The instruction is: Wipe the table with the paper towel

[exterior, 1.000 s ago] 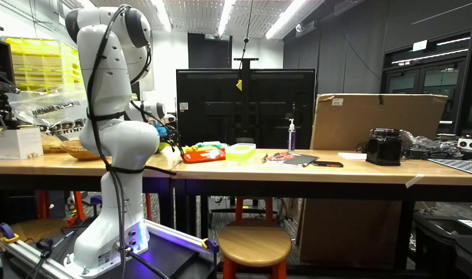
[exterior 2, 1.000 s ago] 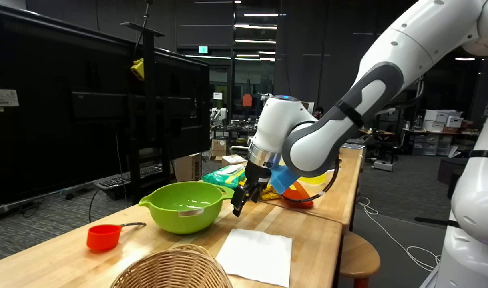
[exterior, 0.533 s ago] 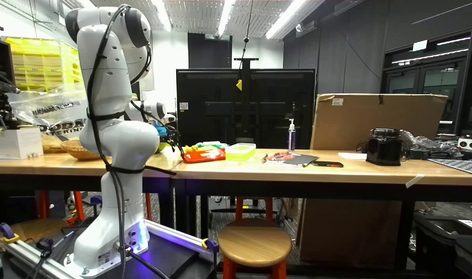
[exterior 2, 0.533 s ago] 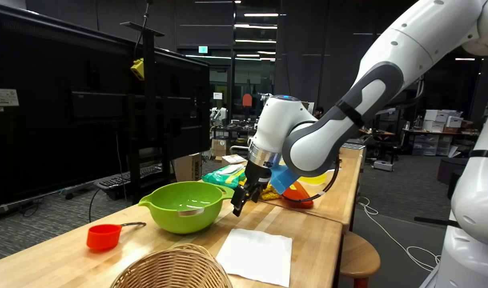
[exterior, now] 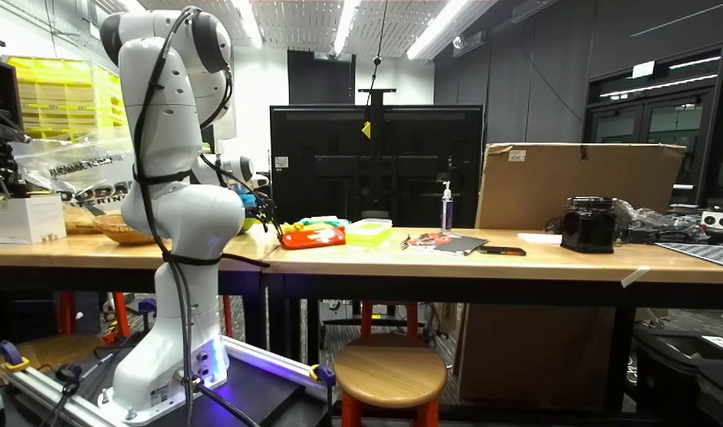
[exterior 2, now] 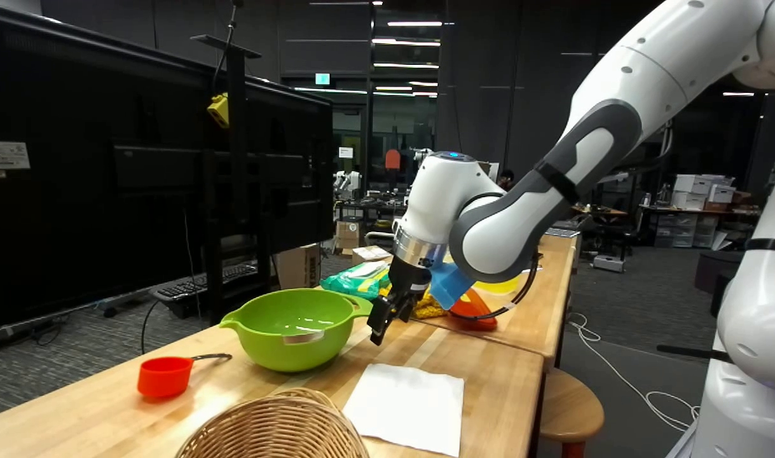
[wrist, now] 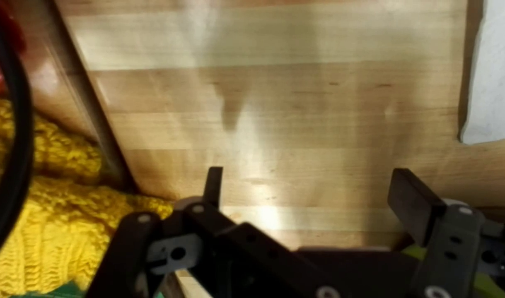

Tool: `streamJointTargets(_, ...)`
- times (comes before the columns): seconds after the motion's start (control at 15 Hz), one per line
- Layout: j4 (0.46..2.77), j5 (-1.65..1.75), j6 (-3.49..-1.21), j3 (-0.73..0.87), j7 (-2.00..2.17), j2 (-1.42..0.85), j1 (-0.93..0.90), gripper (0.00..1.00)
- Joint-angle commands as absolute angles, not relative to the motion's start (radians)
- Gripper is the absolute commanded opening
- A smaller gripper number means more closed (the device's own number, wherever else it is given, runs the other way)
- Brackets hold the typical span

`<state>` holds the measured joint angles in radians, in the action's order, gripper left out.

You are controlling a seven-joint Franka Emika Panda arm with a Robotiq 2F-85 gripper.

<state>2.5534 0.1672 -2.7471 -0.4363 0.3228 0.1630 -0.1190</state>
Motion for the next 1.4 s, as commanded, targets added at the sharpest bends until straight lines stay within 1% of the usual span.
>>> streamJointTargets(0.0,2.553,0.214,-2.710,-0.460,0.344,0.190,-0.119,1.00)
streamJointTargets(0.13,2.553,0.212,-2.689,-0.472,0.341,0.198,-0.129,1.00)
streamJointTargets(0.2,2.552,0.214,-2.676,-0.441,0.345,0.200,-0.170,1.00)
streamJointTargets(0.27,2.552,0.217,-2.660,-0.444,0.349,0.206,-0.177,1.00)
streamJointTargets(0.73,2.525,0.190,-2.486,-0.445,0.354,0.281,-0.241,1.00)
streamJointTargets(1.33,2.560,0.079,-2.567,-0.443,0.355,0.238,-0.304,1.00)
